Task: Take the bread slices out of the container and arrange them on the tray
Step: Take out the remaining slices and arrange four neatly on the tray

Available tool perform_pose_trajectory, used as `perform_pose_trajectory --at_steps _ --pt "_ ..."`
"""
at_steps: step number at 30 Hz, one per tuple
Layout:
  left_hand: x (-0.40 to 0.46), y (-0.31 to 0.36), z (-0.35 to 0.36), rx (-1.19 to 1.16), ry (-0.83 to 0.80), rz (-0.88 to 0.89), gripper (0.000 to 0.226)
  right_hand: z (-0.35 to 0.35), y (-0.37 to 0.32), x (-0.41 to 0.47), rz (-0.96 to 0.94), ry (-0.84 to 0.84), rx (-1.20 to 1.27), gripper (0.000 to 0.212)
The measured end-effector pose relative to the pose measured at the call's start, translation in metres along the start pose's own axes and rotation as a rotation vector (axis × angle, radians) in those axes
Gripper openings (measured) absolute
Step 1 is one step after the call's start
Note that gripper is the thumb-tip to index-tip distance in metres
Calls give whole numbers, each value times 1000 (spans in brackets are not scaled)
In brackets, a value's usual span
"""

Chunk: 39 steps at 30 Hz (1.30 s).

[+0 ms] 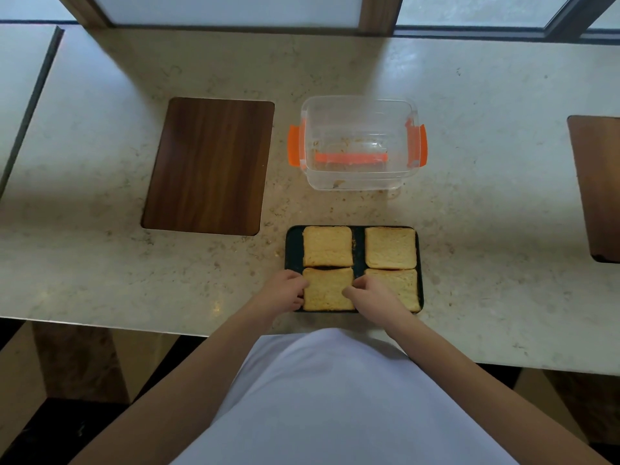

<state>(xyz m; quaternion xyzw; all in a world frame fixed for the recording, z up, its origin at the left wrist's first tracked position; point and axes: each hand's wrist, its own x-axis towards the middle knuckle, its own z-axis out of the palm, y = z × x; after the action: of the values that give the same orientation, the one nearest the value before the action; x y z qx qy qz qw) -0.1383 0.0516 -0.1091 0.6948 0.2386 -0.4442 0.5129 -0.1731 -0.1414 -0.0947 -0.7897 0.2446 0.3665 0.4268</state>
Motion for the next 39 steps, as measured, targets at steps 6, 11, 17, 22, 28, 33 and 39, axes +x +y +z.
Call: perform_pose_trajectory --at_steps 6,11,17,22,28,33,39 --pt "4 4 -1 51 28 -28 15 -3 5 3 33 -9 -8 43" --pt "10 12 -4 42 148 40 49 -7 -3 9 11 30 3 53" --pt "14 31 -1 1 165 53 57 -9 -24 19 4 44 -54 51" --pt "14 34 2 -3 125 21 54 -7 -30 26 41 26 -58 32" --pt "17 32 -3 -44 85 18 47 -6 -27 27 61 -2 -12 27" --pt "17 31 -6 -21 74 8 32 -3 -26 28 48 8 15 20" --pt "14 33 -7 78 96 33 29 -3 -24 32 23 6 -4 32"
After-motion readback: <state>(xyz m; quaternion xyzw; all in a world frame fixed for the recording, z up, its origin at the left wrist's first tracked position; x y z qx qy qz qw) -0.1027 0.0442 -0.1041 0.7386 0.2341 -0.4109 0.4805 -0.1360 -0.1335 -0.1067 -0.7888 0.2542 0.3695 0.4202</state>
